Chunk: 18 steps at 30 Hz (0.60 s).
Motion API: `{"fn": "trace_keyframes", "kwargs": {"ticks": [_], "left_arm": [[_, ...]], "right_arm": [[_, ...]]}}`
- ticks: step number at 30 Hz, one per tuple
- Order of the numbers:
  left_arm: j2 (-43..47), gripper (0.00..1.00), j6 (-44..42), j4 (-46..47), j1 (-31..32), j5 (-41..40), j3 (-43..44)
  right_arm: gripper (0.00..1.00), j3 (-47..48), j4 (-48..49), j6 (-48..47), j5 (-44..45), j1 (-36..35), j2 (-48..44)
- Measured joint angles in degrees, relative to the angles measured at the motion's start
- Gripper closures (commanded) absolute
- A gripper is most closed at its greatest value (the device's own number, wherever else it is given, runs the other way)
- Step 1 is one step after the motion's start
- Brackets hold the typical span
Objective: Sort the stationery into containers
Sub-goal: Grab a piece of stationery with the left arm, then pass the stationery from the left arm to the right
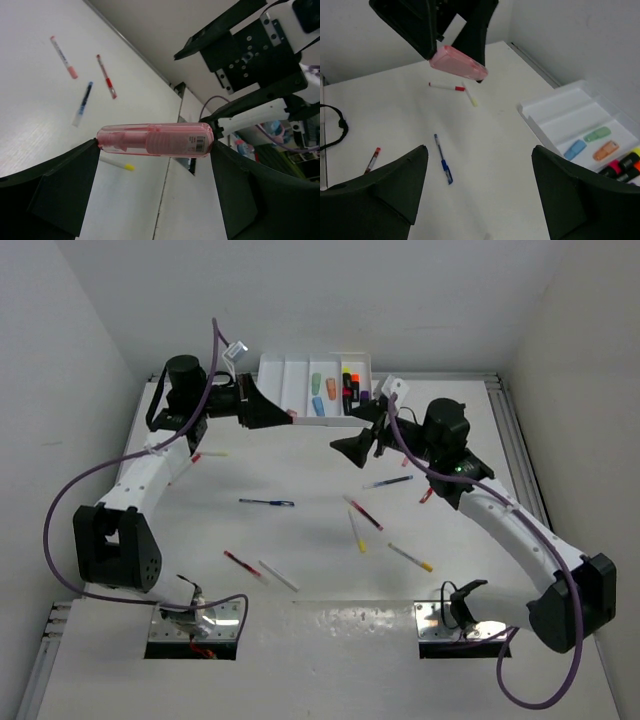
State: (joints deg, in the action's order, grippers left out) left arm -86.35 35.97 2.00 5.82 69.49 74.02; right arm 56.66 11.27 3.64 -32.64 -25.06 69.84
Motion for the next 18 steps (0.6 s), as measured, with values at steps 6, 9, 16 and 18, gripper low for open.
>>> {"fn": "trace_keyframes", "kwargs": {"ticks": [6, 9, 16, 18], "left_arm": [[2.8, 0.34, 6.5, 5.4, 2.1, 2.1, -3.1], [3.0, 0.34, 8.0, 6.4, 3.6, 3.1, -4.1], [3.0, 0.34, 10.6, 8.2, 6.3, 4.6, -5.1], [3.0, 0.34, 11.2, 8.7, 6.5, 4.7, -5.1]], "right_arm": [[0.16, -4.3, 6.6, -4.4, 0.1, -5.5, 0.2], [0.16, -4.7, 8.5, -6.3, 0.1, -7.1, 1.0], [0.16, -4.7, 14.2, -8.6, 0.5, -9.2, 2.8], [0.16, -4.7, 15.1, -8.6, 0.6, -9.7, 3.3]]}}
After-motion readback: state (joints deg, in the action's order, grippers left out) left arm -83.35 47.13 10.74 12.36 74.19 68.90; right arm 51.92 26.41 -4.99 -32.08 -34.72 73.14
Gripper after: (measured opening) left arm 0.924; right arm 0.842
